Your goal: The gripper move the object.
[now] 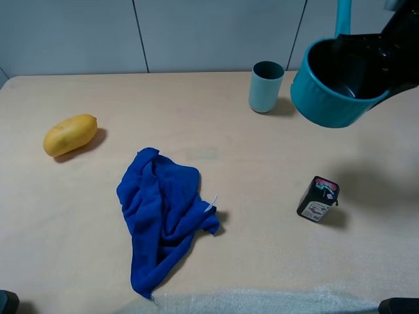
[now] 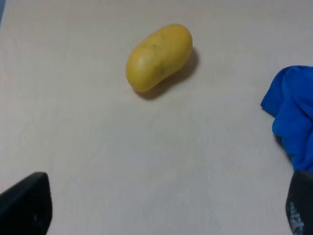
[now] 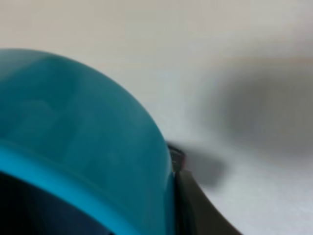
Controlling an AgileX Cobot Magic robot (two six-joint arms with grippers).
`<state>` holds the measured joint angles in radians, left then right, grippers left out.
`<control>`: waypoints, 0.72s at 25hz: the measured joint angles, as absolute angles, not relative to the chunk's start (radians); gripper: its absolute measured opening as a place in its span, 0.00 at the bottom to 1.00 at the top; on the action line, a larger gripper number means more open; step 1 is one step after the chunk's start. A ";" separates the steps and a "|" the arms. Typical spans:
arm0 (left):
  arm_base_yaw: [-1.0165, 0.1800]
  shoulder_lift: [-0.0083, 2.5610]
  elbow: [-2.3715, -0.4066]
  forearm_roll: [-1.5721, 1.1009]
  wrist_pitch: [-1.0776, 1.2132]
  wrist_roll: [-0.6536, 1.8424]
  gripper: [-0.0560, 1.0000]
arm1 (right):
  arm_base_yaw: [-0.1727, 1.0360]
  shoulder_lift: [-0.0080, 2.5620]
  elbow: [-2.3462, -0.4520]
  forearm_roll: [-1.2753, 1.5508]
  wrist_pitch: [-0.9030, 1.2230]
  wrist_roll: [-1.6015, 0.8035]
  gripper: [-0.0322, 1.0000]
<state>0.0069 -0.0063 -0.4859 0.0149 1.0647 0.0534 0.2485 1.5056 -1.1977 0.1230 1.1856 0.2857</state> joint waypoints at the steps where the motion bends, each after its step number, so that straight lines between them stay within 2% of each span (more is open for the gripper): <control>1: 0.007 -0.006 -0.486 0.015 1.065 0.053 0.97 | 0.270 1.506 -1.213 0.120 1.187 0.299 0.04; 10: 0.007 -0.006 -0.486 0.015 1.065 0.053 0.97 | 0.435 1.518 -1.324 0.080 1.187 0.397 0.04; 18: 0.007 -0.006 -0.486 0.016 1.065 0.053 0.97 | 0.549 1.633 -1.458 0.068 1.198 0.415 0.04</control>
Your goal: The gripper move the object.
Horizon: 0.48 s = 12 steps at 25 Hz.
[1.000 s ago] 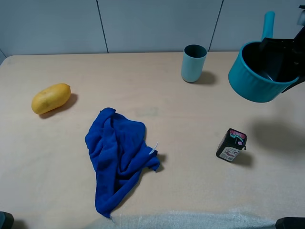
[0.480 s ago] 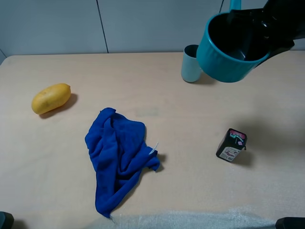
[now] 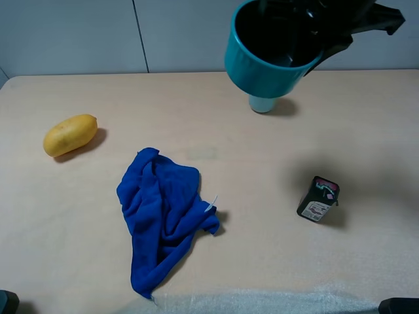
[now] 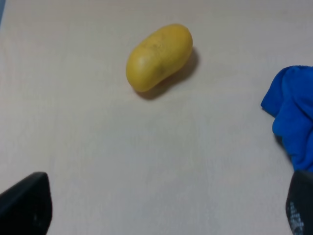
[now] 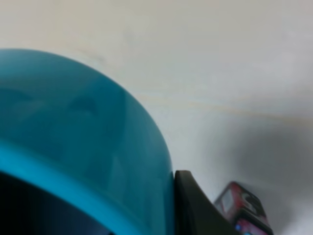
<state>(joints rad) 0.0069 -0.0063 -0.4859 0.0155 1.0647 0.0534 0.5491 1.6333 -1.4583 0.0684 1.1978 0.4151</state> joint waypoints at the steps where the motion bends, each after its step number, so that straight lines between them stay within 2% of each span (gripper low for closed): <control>1: 0.007 -0.006 -0.486 0.016 1.065 0.053 0.97 | 0.564 1.652 -1.478 0.067 1.202 0.415 0.04; 12: 0.007 -0.006 -0.486 0.016 1.065 0.053 0.97 | 0.694 1.857 -1.710 0.060 1.217 0.418 0.04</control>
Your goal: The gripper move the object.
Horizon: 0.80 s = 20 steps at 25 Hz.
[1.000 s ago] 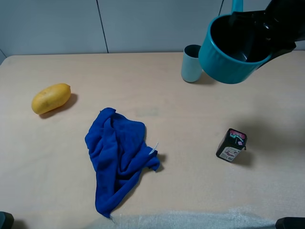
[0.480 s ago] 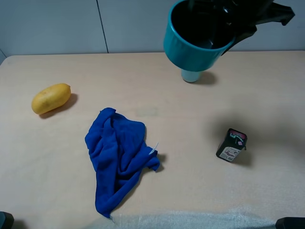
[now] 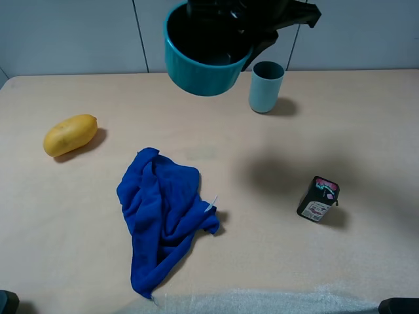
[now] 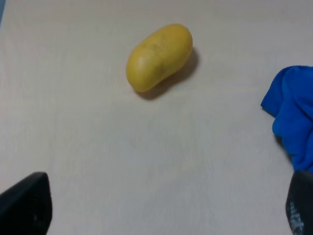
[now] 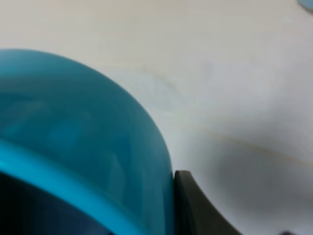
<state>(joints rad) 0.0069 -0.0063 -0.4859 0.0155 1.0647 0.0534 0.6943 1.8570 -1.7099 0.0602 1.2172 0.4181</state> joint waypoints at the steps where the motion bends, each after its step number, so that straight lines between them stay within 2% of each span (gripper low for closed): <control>1: 0.007 -0.006 -0.486 0.016 1.065 0.053 0.97 | 0.703 1.877 -1.733 0.058 1.217 0.418 0.04; 13: 0.007 -0.006 -0.486 0.016 1.065 0.053 0.97 | 0.761 2.085 -1.952 0.057 1.211 0.415 0.04; 20: 0.007 -0.006 -0.486 0.016 1.065 0.053 0.97 | 0.770 2.164 -1.999 0.069 1.128 0.415 0.04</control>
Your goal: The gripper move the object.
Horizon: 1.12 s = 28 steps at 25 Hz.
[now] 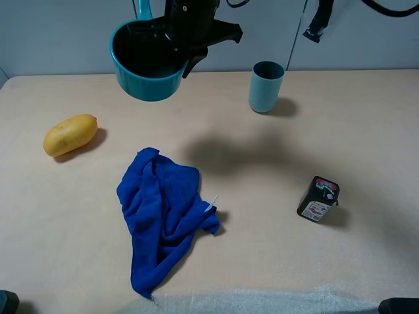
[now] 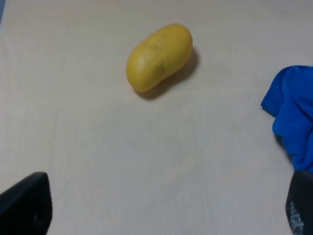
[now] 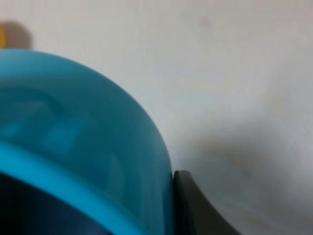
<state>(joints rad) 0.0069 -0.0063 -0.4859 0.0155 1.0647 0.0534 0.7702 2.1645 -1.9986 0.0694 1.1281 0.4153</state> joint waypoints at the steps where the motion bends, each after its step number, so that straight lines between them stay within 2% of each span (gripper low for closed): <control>1: 0.007 -0.006 -0.486 0.016 1.065 0.053 0.97 | 0.770 2.174 -1.999 0.072 1.110 0.415 0.04; 28: 0.007 -0.006 -0.486 0.016 1.065 0.054 0.97 | 0.772 2.373 -2.002 0.130 0.696 0.425 0.04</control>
